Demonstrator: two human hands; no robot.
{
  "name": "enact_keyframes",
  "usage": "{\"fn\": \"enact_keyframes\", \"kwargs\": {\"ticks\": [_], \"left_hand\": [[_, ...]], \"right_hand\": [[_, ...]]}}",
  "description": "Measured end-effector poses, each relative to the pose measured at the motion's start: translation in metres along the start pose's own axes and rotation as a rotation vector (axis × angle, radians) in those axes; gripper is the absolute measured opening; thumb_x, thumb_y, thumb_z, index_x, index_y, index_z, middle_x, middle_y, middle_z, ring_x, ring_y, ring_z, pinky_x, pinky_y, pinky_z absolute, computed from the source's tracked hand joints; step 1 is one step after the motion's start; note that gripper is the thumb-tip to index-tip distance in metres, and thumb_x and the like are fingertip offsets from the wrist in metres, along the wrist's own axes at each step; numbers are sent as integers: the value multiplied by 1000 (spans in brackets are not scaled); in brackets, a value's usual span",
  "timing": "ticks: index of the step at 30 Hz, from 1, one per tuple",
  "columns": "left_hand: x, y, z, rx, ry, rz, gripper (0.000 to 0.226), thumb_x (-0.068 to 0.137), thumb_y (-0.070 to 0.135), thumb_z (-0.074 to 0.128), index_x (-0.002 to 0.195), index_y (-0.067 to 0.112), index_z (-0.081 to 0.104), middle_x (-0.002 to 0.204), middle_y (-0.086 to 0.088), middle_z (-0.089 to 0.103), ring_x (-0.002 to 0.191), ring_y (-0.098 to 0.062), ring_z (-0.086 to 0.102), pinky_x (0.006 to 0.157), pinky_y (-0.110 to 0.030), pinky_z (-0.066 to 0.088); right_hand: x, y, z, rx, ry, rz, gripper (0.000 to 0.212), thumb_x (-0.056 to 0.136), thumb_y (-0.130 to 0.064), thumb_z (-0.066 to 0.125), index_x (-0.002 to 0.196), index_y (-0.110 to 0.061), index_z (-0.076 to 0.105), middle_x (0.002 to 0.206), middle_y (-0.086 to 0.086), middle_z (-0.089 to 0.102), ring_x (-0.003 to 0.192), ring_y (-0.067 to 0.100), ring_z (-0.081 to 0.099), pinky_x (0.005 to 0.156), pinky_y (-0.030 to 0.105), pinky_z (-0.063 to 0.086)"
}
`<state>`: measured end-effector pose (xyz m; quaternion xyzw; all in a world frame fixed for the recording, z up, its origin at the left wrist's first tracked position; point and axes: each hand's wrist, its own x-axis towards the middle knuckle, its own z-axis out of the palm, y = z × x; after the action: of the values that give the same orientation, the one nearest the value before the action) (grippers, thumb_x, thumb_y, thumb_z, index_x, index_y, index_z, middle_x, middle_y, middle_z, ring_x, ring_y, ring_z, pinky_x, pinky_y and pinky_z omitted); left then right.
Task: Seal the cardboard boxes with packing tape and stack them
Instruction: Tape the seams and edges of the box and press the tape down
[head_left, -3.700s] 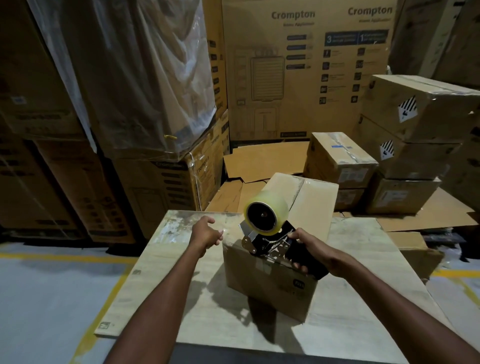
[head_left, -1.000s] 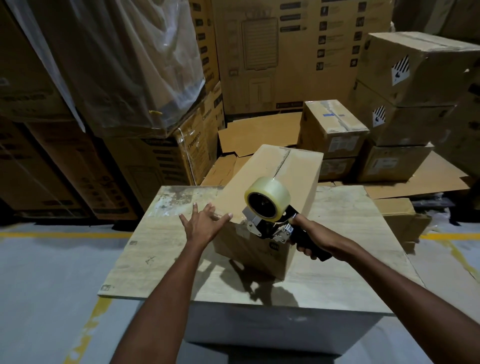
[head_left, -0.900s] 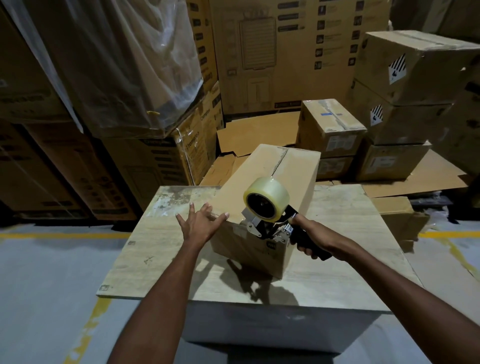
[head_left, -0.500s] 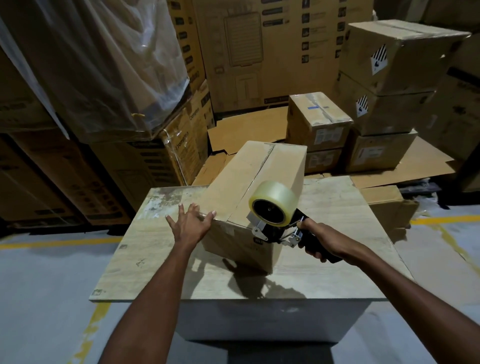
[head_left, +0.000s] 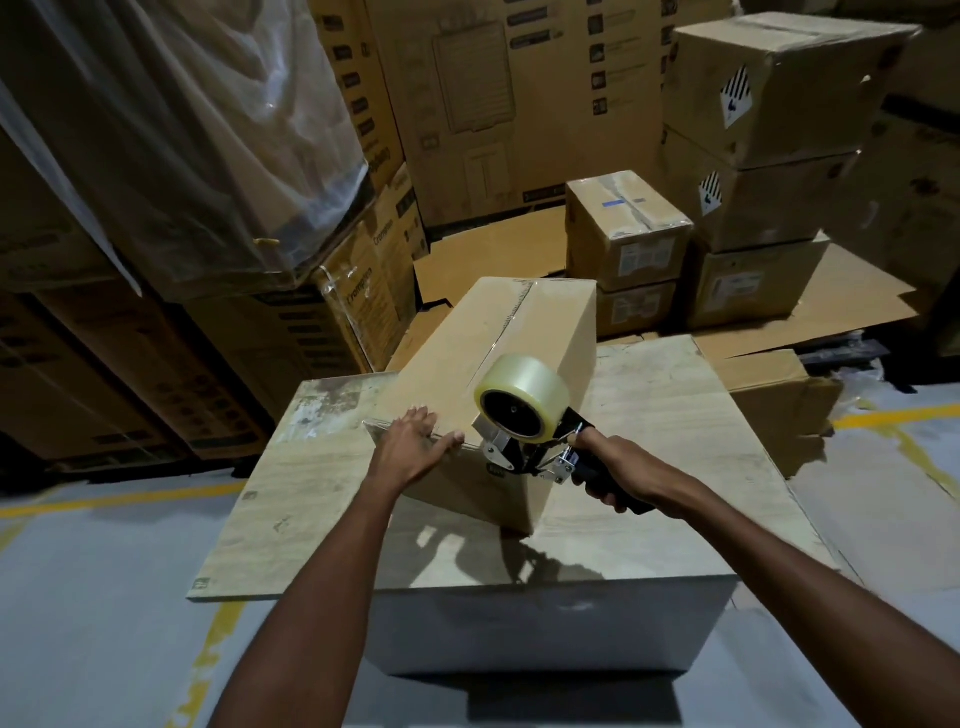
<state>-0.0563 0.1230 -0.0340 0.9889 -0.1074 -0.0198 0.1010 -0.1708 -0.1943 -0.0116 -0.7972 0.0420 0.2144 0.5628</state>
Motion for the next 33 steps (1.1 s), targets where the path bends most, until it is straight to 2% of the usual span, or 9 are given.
{"fn": "enact_keyframes", "kwargs": {"ticks": [4, 6, 13, 18, 21, 26, 30, 33], "left_hand": [[0, -2, -1, 62, -8, 2, 125, 68, 102, 20, 150, 12, 49, 163, -12, 36, 152, -27, 29, 122, -44, 25], [2, -3, 3, 90, 3, -21, 134, 62, 107, 15, 150, 12, 49, 162, -10, 37, 151, -27, 31, 122, -45, 27], [-2, 9, 13, 151, 92, -100, 128, 67, 105, 17, 148, 12, 53, 156, -9, 47, 147, -27, 39, 120, -43, 31], [-6, 28, 23, 154, 176, -113, 113, 75, 96, 32, 139, 8, 61, 148, -12, 56, 140, -31, 48, 115, -45, 38], [-5, 37, 28, 177, 201, -121, 113, 76, 96, 29, 136, 8, 63, 144, -13, 59, 135, -33, 52, 112, -47, 43], [-1, 48, 33, 209, 239, -142, 110, 79, 95, 27, 125, 5, 69, 132, -14, 67, 124, -32, 60, 104, -45, 50], [5, 62, 35, 217, 241, -185, 104, 80, 91, 33, 122, 3, 71, 126, -15, 69, 119, -33, 62, 101, -43, 50], [11, 71, 34, 237, 213, -221, 103, 82, 90, 35, 126, 3, 69, 132, -16, 67, 124, -33, 60, 105, -42, 48]], "right_hand": [[-10, 21, -4, 45, 24, 16, 69, 81, -71, 42, 86, -7, 67, 67, 5, 58, 62, 23, 45, 58, 35, 34], [-16, 34, -4, 76, 40, 16, 69, 81, -70, 41, 86, -6, 67, 66, 5, 59, 60, 23, 45, 55, 32, 35], [-29, 87, -4, 181, 103, 88, 70, 81, -70, 42, 84, -5, 68, 65, 7, 59, 58, 22, 45, 54, 31, 34], [-27, 110, 2, 261, 124, 133, 67, 95, -66, 37, 85, -6, 66, 68, 7, 60, 53, 19, 45, 50, 27, 30], [-17, 112, 5, 352, 113, 137, 64, 100, -61, 35, 85, -5, 62, 69, 10, 57, 49, 18, 43, 47, 25, 30], [4, 117, 21, 461, 116, 127, 69, 84, -73, 35, 81, -9, 58, 67, 12, 57, 48, 21, 45, 50, 30, 32], [17, 121, 29, 713, 76, 186, 73, 94, -71, 27, 84, -6, 59, 65, 11, 52, 49, 22, 41, 50, 30, 33], [25, 127, 25, 969, -33, 232, 70, 91, -67, 35, 78, -3, 62, 65, 11, 48, 49, 22, 39, 50, 30, 31]]}}
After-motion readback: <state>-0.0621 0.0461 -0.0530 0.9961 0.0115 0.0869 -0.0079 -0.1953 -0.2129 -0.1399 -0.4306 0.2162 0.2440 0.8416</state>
